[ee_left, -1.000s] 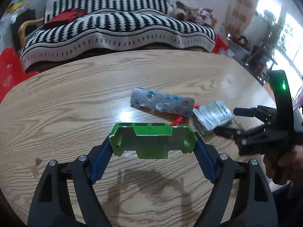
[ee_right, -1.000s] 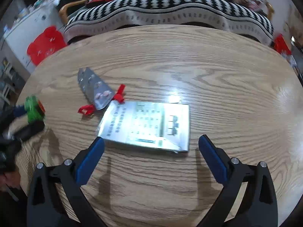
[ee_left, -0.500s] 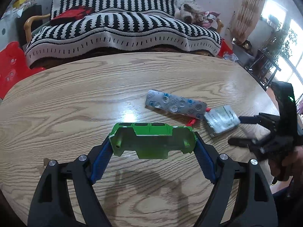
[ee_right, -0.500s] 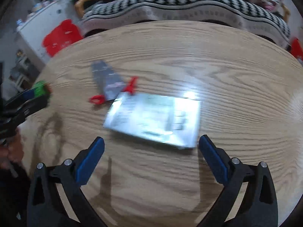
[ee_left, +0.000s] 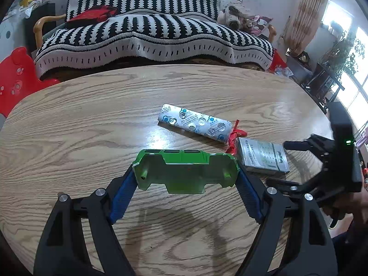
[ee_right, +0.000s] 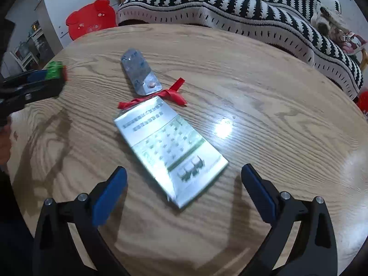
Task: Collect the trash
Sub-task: 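Grasp the green plastic tray with the left tool while the right tool grasps the white leaflet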
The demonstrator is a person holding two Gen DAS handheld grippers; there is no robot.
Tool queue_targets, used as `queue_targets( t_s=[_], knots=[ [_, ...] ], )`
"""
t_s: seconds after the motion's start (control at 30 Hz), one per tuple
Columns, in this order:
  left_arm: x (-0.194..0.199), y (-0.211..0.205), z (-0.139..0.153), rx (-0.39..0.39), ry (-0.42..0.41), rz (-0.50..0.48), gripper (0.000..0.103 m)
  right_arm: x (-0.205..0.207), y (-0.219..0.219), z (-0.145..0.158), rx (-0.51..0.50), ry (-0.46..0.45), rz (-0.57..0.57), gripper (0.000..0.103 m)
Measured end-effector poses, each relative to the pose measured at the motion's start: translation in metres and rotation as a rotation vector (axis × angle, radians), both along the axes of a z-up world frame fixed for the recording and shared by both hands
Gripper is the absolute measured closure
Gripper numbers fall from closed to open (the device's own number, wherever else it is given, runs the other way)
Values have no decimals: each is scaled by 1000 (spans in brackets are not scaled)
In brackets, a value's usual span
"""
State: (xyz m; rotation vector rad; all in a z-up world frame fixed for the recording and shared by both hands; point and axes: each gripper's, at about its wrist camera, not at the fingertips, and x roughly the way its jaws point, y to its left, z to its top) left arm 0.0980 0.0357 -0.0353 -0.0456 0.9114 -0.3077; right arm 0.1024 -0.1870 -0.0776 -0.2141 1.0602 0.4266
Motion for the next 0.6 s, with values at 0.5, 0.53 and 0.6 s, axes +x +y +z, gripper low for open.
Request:
queue_targets(
  t_s=[0.5, 0.53, 0.6],
  knots=[
    [2, -1, 4, 8, 8, 14, 24, -15, 38, 6, 25, -5, 86, 33],
    [1, -2, 4, 10, 7, 14, 24, -17, 38, 6, 33, -3, 83, 34],
    [1, -4, 6, 13, 4, 13, 24, -23, 35, 12, 51, -14, 72, 35]
  ],
)
